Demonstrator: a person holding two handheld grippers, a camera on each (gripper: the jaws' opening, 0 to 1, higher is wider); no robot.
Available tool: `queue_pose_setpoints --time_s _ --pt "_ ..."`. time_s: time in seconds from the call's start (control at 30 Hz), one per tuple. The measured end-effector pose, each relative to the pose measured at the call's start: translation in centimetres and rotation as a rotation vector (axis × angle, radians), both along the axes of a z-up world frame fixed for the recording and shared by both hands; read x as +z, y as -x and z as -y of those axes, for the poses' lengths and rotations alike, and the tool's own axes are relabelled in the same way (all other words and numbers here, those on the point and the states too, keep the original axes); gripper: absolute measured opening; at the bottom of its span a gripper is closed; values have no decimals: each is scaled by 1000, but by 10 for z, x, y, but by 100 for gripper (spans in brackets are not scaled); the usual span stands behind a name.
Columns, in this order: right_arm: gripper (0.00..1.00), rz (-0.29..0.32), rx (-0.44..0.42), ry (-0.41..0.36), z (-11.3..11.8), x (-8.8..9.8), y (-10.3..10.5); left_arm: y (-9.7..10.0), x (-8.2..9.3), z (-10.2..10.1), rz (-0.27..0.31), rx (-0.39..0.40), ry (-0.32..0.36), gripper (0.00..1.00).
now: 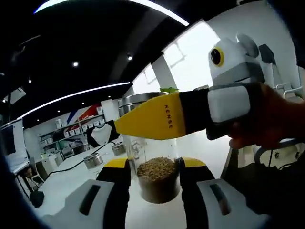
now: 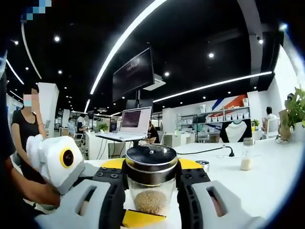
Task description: Rotate the seasoning bottle until the label or dispensing opening points toward the visible target arrow and the bottle remains upright within the marked orientation range
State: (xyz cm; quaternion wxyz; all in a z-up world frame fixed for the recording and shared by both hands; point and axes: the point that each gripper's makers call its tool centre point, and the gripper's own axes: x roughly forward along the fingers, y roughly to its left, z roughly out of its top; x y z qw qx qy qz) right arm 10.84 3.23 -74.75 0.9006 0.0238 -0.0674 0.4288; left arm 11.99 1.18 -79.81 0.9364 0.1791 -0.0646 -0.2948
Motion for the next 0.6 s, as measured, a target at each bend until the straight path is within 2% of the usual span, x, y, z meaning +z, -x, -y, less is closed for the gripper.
queue_pose_setpoints --time_s 0.1,0.17,0.23,0.3,0.33,0.37,0.47,0.6 --pt "39 -44 -29 -32 2 -3 -4 -1 -1 0 -24 9 34 42" --pt "39 -72 -45 -28 4 -8 -6 -2 -4 1 -49 10 62 42" --pt "39 -74 -50 -4 4 -10 -6 -2 -6 2 -67 -3 74 42" --pt "39 -78 -43 3 8 -10 -6 -1 -5 5 -61 -46 102 42" --pt "39 -74 -27 16 8 -10 -6 1 -5 8 -88 -79 130 42" --pt "39 -61 36 39 5 -10 -2 3 -3 10 -118 -126 168 42" --pt "38 -37 125 64 2 -10 8 6 -5 12 -174 -199 201 43" --pt "38 -2 229 57 -1 -4 22 13 -1 14 -158 -278 211 44"
